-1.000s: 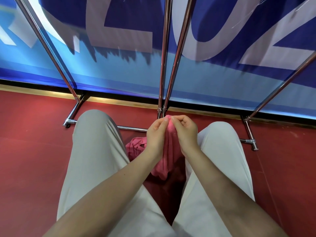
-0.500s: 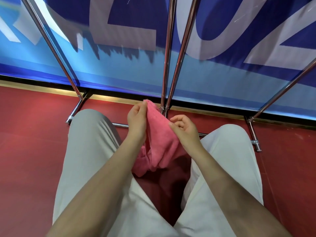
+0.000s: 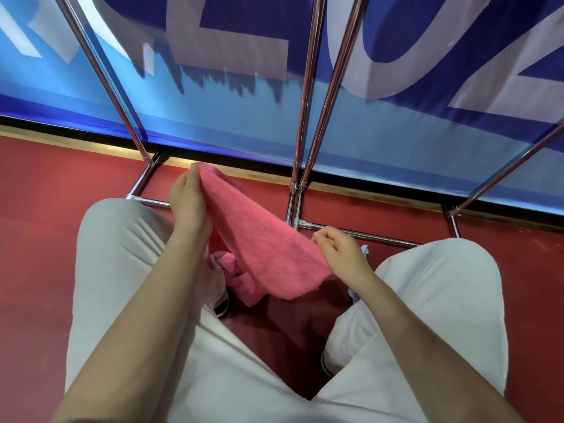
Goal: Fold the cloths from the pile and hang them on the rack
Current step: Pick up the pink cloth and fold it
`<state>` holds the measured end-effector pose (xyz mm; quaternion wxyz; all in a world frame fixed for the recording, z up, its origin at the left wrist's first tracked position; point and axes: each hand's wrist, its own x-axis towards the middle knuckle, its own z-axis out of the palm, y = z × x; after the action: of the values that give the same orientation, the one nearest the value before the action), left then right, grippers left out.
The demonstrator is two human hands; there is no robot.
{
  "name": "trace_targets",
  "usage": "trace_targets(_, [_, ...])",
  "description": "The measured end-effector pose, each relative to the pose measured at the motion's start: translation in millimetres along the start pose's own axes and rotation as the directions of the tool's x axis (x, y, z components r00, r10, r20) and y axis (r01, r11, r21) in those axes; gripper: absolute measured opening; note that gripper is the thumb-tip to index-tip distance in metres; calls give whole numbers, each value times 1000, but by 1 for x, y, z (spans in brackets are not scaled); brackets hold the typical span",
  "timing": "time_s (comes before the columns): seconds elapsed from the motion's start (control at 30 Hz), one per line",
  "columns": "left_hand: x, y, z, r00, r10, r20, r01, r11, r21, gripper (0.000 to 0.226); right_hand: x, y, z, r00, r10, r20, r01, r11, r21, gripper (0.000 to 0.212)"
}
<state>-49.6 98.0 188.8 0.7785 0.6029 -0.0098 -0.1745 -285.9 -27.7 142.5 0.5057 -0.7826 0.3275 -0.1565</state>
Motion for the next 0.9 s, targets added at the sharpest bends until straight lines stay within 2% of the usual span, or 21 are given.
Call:
trace_targets(0.1, [6,6,-11,999,-9,-45,7,1000,-27,25,-3,9,-4,999,-32,38,37,990,-140,21])
trace_targets(0.2, [9,7,-13,995,-30,-96,25,998,-50,20,-7,20,-6,989,-55,137,107,908,-405,19])
trace_targets(0.27, [6,5,-9,999,0,-45,1,1000,29,22,-5,26,-7,987,-27,156,104,854,-509,18])
trace_targets(0.33, [3,2,-5,999,50,5,-51,993,110,23,-3,32,-7,992,12,125,59,836,-545,26])
trace_targets(0.47, [-1,0,0,992,127,11,-125,961,247,24,1,41,-11,995,97,22,-74,869,-490,54])
trace_targets(0.5, [-1,0,0,989,146,21,-146,952,270,23,2,44,-12,994,110,-12,-101,868,-487,53])
trace_targets(0.6, [-3,-4,0,966,235,106,-258,887,383,21,7,51,-16,977,151,-148,-206,841,-500,27])
trace_targets(0.7, [-10,-6,2,920,329,214,-392,787,476,20,8,53,-22,938,183,-293,-294,870,-395,10])
trace_targets(0.8, [-13,-5,1,882,408,234,-470,726,502,19,8,45,-25,872,193,-450,-335,906,-261,6])
trace_targets(0.9, [-13,-5,-1,860,457,227,-502,680,534,22,6,39,-29,847,138,-513,-302,920,-252,8])
